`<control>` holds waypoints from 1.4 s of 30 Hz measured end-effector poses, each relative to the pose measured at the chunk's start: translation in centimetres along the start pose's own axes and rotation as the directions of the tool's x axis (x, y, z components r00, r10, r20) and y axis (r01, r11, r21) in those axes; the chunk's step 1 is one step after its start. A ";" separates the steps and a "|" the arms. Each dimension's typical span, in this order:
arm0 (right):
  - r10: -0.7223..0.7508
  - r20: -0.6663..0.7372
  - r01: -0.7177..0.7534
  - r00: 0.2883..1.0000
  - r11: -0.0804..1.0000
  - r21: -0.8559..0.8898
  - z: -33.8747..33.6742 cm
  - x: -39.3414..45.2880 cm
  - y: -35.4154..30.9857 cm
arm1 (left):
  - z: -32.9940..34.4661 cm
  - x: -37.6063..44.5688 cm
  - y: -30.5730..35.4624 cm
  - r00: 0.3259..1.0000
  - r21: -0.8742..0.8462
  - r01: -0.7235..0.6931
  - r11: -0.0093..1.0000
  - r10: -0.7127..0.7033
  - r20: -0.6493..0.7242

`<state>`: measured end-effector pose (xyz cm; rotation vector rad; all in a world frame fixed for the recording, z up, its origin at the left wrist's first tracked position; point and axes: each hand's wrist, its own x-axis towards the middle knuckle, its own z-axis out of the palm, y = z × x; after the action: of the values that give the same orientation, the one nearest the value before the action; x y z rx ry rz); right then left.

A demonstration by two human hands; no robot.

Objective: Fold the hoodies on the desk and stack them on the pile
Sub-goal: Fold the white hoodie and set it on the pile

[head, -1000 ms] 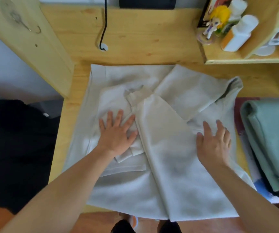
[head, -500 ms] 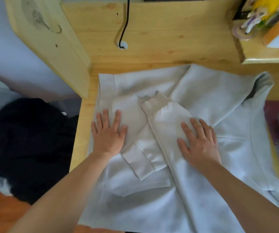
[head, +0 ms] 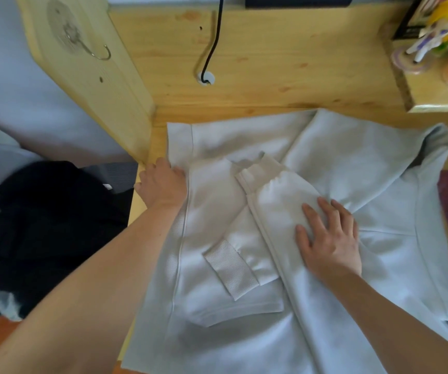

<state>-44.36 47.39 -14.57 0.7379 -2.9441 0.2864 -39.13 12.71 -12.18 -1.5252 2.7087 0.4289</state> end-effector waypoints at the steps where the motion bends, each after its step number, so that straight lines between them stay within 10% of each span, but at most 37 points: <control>1: -0.001 -0.001 0.001 1.000 1.000 0.001 -0.1 0.0 0.0 | -0.1 0.3 -0.1 1.000 0.007 -0.016 1.000 0.016 -0.011; 8: -0.012 0.009 0.012 1.000 1.000 -0.004 0.1 0.0 0.1 | 0.5 2.3 -3.2 0.989 0.019 -0.145 0.989 0.145 -0.040; 14: -0.014 0.031 0.015 0.999 1.000 -0.023 0.1 0.2 0.2 | 0.2 -3.7 -4.1 1.000 -0.197 0.019 0.980 -0.020 -0.003; 26: 0.005 0.077 -0.002 0.997 0.999 -0.047 -0.6 -0.1 -0.3 | -1.6 -13.9 -12.4 0.997 0.115 -0.071 0.991 0.075 -0.036; 35: -0.011 0.384 0.023 0.923 0.999 -0.028 -4.3 -0.2 0.6 | -2.3 -20.0 -14.2 0.988 0.100 -0.156 0.983 0.156 0.007; 39: 0.256 0.206 -0.316 0.944 0.879 0.358 -9.0 -11.5 1.3 | -3.2 -28.2 -17.3 0.997 -0.022 -0.035 0.999 0.036 0.062; 42: 0.697 0.345 -0.767 0.628 0.481 0.424 -10.0 -21.6 1.7 | -2.5 -31.9 -19.7 0.911 -0.430 0.413 0.803 -0.350 0.221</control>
<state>-25.69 60.77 -8.02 -0.6345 -3.1106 1.2125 -5.41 29.24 -10.09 -2.0056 2.2022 1.1822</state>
